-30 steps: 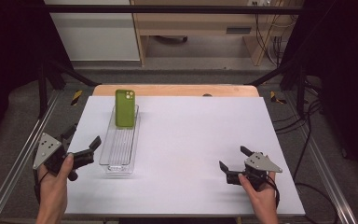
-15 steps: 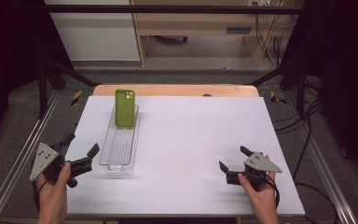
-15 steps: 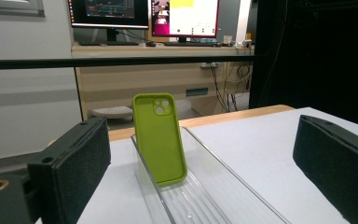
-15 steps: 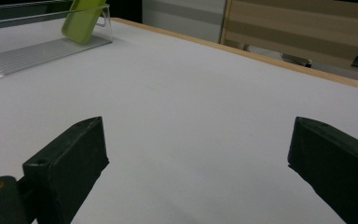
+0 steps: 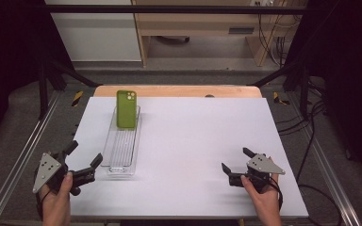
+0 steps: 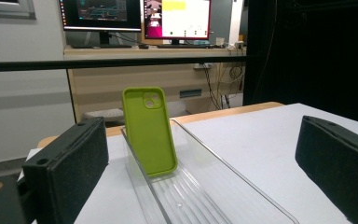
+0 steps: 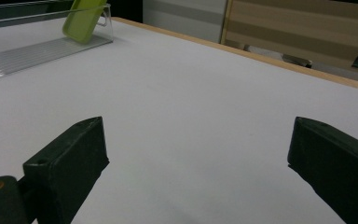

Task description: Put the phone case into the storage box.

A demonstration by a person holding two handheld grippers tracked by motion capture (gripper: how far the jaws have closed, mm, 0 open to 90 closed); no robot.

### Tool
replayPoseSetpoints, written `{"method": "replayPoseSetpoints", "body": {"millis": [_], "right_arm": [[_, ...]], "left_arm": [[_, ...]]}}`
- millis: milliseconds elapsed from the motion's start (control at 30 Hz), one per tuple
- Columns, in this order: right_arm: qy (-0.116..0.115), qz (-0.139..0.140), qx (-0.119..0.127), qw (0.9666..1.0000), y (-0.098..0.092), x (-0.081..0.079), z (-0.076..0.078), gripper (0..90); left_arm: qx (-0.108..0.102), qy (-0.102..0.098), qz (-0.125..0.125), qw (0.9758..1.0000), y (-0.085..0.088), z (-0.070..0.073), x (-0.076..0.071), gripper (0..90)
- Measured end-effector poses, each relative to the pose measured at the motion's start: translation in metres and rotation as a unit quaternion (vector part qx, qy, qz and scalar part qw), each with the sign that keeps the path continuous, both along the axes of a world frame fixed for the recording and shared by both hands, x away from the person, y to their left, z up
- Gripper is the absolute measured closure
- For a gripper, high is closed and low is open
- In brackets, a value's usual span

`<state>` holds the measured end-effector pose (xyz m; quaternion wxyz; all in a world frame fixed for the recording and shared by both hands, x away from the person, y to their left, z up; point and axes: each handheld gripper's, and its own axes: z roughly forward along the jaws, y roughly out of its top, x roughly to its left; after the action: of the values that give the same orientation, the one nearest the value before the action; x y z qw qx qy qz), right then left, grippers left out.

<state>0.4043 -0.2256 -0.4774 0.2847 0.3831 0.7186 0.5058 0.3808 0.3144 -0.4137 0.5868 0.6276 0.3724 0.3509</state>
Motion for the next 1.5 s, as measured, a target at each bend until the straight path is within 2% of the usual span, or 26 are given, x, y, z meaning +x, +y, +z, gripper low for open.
{"method": "replayPoseSetpoints", "body": {"millis": [200,500,667,767,900,1100,1400,1500], "right_arm": [[0.001,0.001,-0.006,1.0000,0.000,0.000,0.000,4.8],[-0.001,0.001,-0.006,1.0000,0.000,0.000,0.000,4.8],[0.000,0.001,-0.007,1.0000,0.000,0.000,0.000,4.8],[0.001,-0.001,-0.007,1.0000,-0.001,0.000,0.000,4.8],[-0.001,-0.001,-0.005,1.0000,-0.001,-0.001,0.000,4.8],[-0.003,0.000,-0.005,1.0000,-0.002,-0.001,0.001,4.8],[-0.008,0.007,-0.001,0.9999,-0.001,-0.003,0.003,4.6],[-0.009,0.010,0.008,0.9999,-0.002,-0.004,0.005,4.5]], "left_arm": [[0.005,0.006,-0.015,0.9999,-0.005,-0.009,-0.003,2.0],[0.013,0.005,-0.029,0.9995,-0.010,-0.014,-0.003,2.0],[0.014,0.010,-0.039,0.9991,-0.012,-0.018,-0.005,1.5],[0.016,0.010,-0.040,0.9990,-0.013,-0.022,-0.006,1.4],[0.031,0.008,-0.038,0.9988,-0.014,-0.029,-0.008,1.4],[0.036,0.011,-0.040,0.9985,-0.015,-0.032,-0.009,1.3],[0.056,0.022,-0.037,0.9975,-0.014,-0.039,-0.011,1.3],[0.051,0.026,-0.030,0.9979,-0.010,-0.042,-0.011,1.3]]}}
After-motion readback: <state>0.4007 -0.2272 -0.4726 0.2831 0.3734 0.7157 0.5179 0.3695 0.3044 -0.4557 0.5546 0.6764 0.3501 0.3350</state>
